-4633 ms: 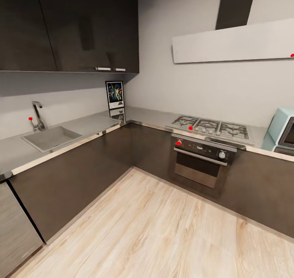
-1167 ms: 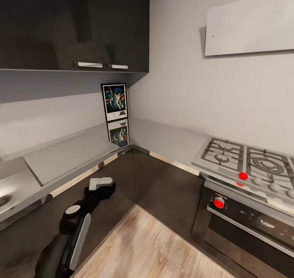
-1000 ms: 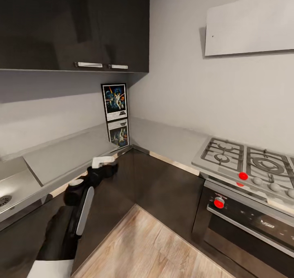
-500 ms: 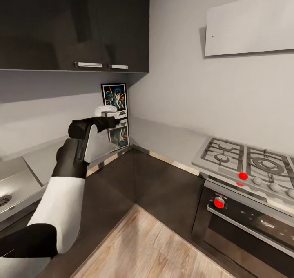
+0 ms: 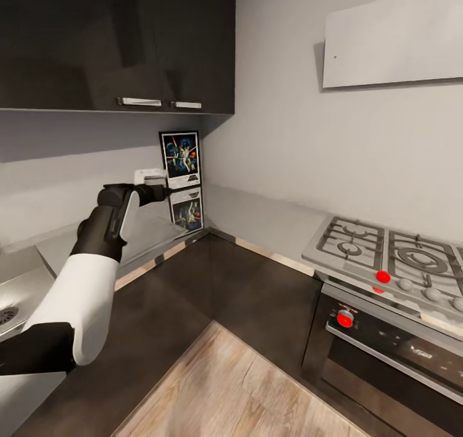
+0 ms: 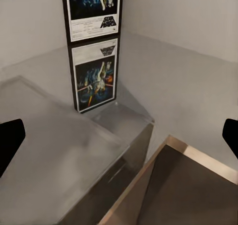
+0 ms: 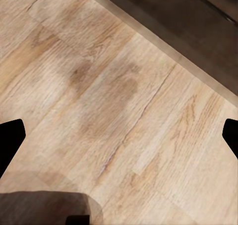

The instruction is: Pick up the poster from the kitchen countertop and hang it on one of the wall nails in the kitchen.

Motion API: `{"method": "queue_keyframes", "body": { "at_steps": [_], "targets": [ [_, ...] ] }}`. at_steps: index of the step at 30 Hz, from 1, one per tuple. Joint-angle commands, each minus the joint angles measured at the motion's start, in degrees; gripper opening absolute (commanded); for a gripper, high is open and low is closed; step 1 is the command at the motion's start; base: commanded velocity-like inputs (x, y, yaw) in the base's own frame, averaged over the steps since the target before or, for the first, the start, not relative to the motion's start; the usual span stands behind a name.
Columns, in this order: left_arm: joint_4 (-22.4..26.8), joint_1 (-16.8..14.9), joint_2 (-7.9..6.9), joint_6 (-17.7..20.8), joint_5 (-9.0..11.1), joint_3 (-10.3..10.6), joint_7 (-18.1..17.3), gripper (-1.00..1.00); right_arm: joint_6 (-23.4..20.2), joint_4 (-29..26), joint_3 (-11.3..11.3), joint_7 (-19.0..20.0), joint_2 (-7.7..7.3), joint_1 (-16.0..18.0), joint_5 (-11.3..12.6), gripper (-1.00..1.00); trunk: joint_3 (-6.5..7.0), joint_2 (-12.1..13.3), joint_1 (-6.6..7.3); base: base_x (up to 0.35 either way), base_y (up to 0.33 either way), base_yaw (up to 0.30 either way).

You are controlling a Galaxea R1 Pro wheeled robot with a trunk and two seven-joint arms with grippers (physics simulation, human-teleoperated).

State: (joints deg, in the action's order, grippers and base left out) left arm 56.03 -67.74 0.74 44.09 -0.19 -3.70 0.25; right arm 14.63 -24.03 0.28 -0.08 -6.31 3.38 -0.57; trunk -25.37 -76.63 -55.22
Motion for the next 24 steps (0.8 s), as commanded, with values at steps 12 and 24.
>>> {"method": "queue_keyframes", "body": {
  "at_steps": [12,24],
  "targets": [
    [-0.04,-0.11,-0.21,0.25,0.18,-0.26,-0.21,1.00,0.01,4.61,0.28,-0.01,0.73,0.04,0.01,1.00,-0.06,-0.04,0.00,0.208,0.000,0.000],
    [0.04,-0.11,-0.21,0.35,0.19,-0.31,-0.29,1.00,-0.05,9.59,0.29,-0.01,0.97,0.02,-0.04,1.00,-0.06,-0.04,0.00,0.332,0.000,0.000]
  ]
}}
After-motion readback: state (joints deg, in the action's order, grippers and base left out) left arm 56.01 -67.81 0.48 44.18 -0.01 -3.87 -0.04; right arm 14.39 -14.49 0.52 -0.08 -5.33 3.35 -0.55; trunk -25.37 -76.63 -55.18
